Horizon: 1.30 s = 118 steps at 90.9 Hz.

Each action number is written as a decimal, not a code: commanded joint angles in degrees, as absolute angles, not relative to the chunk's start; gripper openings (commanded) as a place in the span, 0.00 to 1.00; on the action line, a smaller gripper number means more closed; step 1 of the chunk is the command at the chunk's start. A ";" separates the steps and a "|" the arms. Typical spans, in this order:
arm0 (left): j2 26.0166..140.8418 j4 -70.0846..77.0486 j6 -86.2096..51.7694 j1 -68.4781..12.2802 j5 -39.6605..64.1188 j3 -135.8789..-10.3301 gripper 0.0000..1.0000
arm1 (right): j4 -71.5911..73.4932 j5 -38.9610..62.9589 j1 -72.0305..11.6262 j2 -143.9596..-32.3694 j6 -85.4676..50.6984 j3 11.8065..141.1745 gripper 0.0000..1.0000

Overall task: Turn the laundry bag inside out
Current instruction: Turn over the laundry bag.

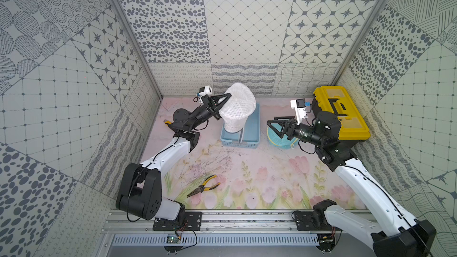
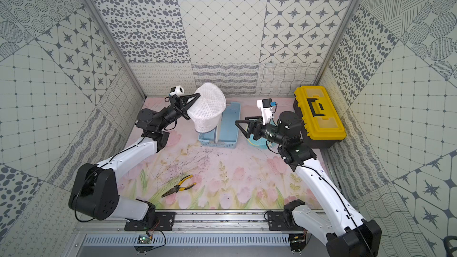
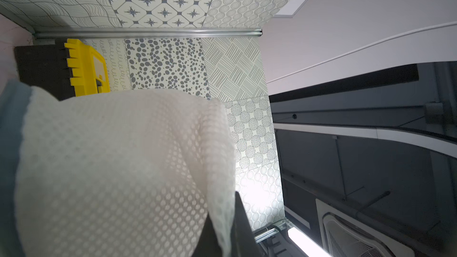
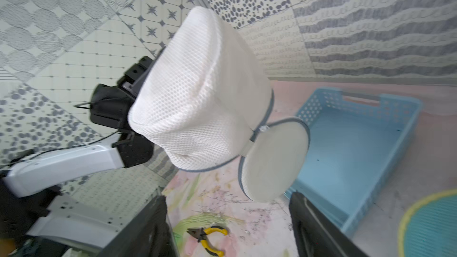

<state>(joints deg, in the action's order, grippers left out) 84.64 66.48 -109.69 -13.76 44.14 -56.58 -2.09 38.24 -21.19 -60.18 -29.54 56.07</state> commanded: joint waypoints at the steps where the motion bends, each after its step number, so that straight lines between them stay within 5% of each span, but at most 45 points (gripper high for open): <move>1: 86.45 72.90 -108.18 -13.26 58.94 -59.23 0.00 | 9.87 46.69 -21.59 -65.08 -37.48 57.72 0.86; 27: 87.53 73.39 -106.98 -13.72 61.41 -57.74 0.00 | 21.15 48.64 -25.53 -75.69 -45.51 61.81 0.92; 38: 87.73 71.57 -105.36 -13.99 62.53 -58.50 0.00 | 21.12 47.41 -27.80 -78.14 -46.39 63.39 0.85; 45: 87.65 65.22 -101.74 -14.21 64.31 -59.48 0.00 | 22.86 46.89 -28.96 -79.11 -48.24 63.81 0.55; 53: 86.75 59.14 -97.27 -13.80 63.61 -59.68 0.00 | 23.98 45.03 -29.74 -79.21 -50.51 64.13 0.00; 56: 86.22 55.36 -95.26 -13.57 62.93 -59.75 0.03 | 24.27 43.87 -30.05 -79.08 -51.18 64.23 0.00; 64: 83.72 48.83 -89.70 -12.39 59.02 -57.94 0.44 | 26.15 37.23 -30.81 -77.62 -53.86 63.92 0.00; 69: 80.66 43.69 -84.71 -11.51 56.25 -56.69 0.60 | 27.64 30.54 -31.29 -75.93 -55.81 62.81 0.00; 92: 60.18 12.70 -51.64 -14.75 36.36 -49.18 0.77 | 27.62 1.09 -35.55 -70.29 -60.09 59.57 0.00; 118: 55.74 -8.46 -30.57 -29.85 14.49 -49.08 0.72 | 29.20 -2.47 -36.70 -70.73 -62.93 61.30 0.00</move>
